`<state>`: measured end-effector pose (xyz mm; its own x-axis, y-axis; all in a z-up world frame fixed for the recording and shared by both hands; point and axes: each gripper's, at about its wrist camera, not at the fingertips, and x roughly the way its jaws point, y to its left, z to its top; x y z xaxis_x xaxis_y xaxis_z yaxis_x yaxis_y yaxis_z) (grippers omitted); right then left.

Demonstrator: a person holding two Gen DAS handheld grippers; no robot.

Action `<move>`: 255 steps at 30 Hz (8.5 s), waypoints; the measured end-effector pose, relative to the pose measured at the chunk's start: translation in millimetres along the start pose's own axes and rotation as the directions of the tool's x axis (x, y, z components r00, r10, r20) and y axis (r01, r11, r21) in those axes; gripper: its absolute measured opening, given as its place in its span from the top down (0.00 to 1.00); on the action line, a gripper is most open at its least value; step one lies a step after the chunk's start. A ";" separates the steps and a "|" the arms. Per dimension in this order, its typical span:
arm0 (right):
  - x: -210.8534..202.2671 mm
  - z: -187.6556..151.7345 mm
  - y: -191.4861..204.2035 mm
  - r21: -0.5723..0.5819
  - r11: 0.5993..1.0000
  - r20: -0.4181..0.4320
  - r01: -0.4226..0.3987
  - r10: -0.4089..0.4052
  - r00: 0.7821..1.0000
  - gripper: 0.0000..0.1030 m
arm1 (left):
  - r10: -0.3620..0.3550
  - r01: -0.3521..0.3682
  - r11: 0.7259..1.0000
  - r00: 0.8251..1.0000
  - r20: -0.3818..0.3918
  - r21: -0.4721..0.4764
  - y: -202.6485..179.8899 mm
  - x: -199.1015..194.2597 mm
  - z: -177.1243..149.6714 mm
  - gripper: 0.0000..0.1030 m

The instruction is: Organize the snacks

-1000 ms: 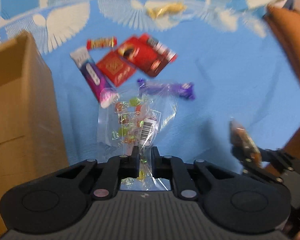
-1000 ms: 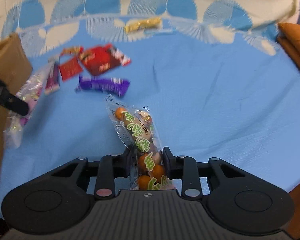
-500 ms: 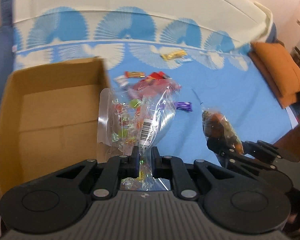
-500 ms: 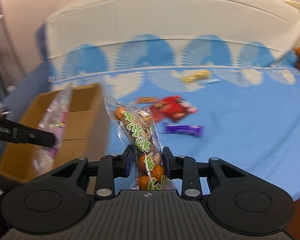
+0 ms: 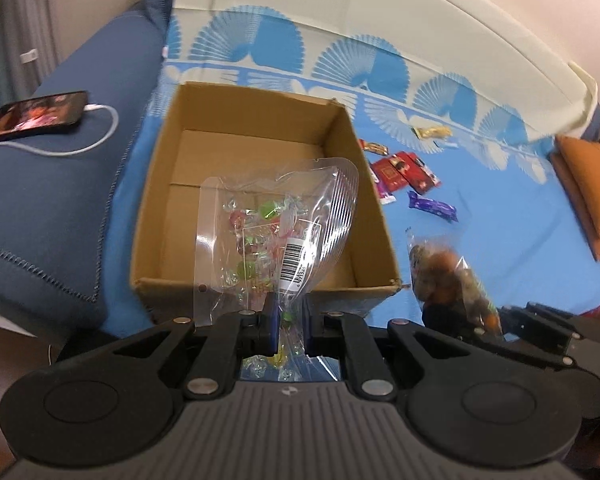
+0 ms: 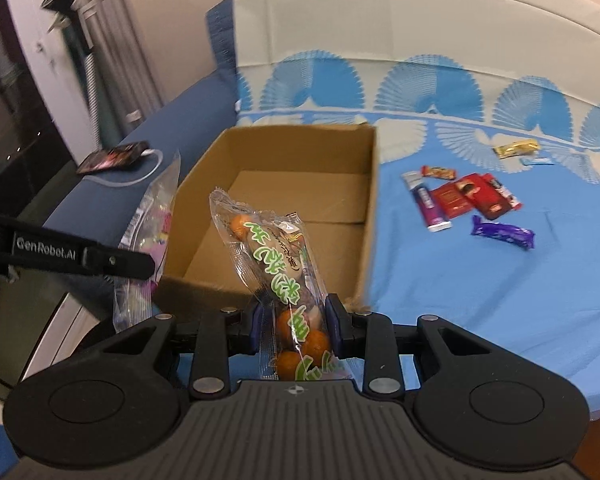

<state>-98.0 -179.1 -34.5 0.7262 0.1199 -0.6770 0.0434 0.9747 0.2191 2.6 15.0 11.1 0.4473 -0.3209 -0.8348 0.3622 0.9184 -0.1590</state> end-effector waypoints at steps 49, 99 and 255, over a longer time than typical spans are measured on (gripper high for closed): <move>20.4 36.1 12.0 -0.044 0.999 0.052 0.006 -0.004 0.999 0.68 | 0.007 -0.006 1.000 0.997 0.075 -0.004 14.7 11.7 41.8 0.88; 135.2 62.4 -12.5 0.068 0.996 -0.109 0.059 -0.052 0.993 0.27 | 0.225 -0.223 0.974 0.972 -0.069 0.034 43.1 129.9 60.6 0.00; 148.5 42.4 -305.1 0.191 0.951 -0.011 0.244 -0.247 0.969 0.00 | 0.155 -0.087 0.931 0.974 -0.168 0.354 -244.4 309.5 206.2 0.00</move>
<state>25.7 -466.6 -172.1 0.6851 -0.1222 -0.7181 0.3497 0.9200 0.1771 221.1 -356.5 -99.7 0.3544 -0.1312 -0.9258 0.5874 0.8016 0.1113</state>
